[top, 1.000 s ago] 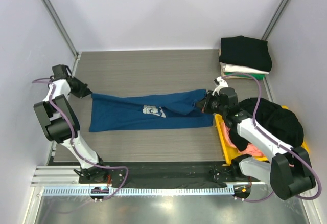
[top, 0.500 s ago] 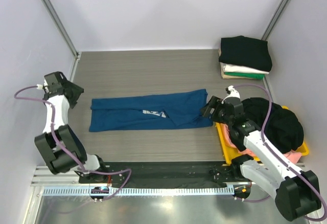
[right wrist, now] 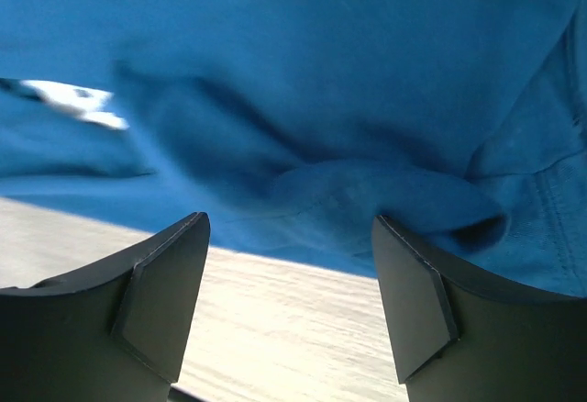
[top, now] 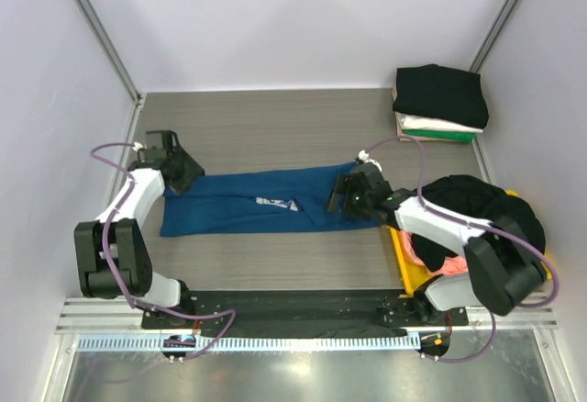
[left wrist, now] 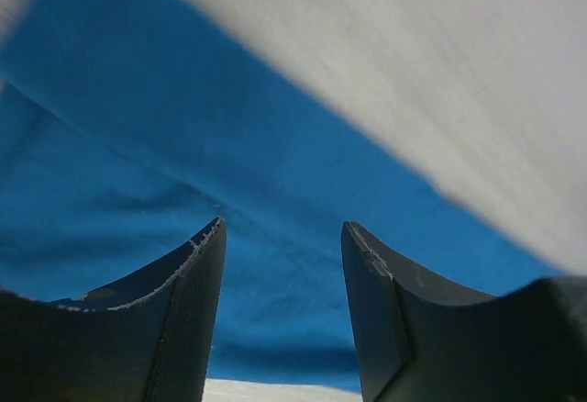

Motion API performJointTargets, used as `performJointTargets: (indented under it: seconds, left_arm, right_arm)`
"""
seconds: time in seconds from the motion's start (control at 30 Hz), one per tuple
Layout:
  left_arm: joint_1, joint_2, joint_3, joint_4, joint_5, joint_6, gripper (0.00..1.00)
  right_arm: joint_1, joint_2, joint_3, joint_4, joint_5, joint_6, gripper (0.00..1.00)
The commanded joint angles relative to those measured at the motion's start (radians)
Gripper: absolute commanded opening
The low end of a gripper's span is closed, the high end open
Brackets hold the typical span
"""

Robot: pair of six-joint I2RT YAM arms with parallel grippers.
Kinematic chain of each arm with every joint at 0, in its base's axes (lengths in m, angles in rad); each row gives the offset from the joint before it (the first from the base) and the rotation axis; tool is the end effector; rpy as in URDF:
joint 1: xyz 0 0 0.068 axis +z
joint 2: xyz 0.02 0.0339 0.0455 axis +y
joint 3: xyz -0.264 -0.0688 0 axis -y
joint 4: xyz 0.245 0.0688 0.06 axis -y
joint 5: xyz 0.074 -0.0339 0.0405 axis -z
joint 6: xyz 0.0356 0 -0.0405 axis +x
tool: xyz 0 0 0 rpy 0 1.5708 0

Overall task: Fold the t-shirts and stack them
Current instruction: Fold the tshirt

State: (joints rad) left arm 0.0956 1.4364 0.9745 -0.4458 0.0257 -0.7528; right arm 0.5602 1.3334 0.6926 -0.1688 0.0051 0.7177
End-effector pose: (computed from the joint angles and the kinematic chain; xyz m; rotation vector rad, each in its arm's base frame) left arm 0.2969 0.0275 0.2333 -1.0207 2.2871 -0.3087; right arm 0.2253 0.1411 0.1924 0.1964 2.4572 0.5831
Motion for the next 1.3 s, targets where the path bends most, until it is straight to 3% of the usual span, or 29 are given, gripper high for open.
performJointTargets:
  seconds: [0.0, 0.23, 0.53, 0.7, 1.0, 1.27]
  left_arm:
    - [-0.059, 0.057, -0.039, 0.006, -0.004, -0.052, 0.54]
    - [-0.086, 0.139, -0.154, 0.048, 0.042, -0.085, 0.52]
    - [-0.088, 0.119, -0.269, 0.058, 0.124, -0.091, 0.51]
    - [-0.132, 0.047, -0.371, 0.098, 0.183, -0.099, 0.51]
    - [-0.195, -0.071, -0.506, 0.121, 0.273, -0.152, 0.52]
    - [-0.25, -0.195, -0.671, 0.208, 0.413, -0.334, 0.52]
  right_arm:
    - [0.012, 0.071, 0.065, -0.035, 0.064, 0.058, 0.77]
    - [0.015, 0.229, 0.108, -0.055, 0.085, 0.065, 0.79]
    - [-0.005, 0.51, 0.31, -0.083, 0.039, -0.037, 0.82]
    - [-0.068, 0.699, 0.545, -0.159, 0.013, -0.105, 0.81]
    - [-0.075, 0.992, 1.065, -0.349, 0.007, -0.172, 0.79]
    - [-0.079, 1.26, 1.464, -0.423, -0.102, -0.199, 0.78]
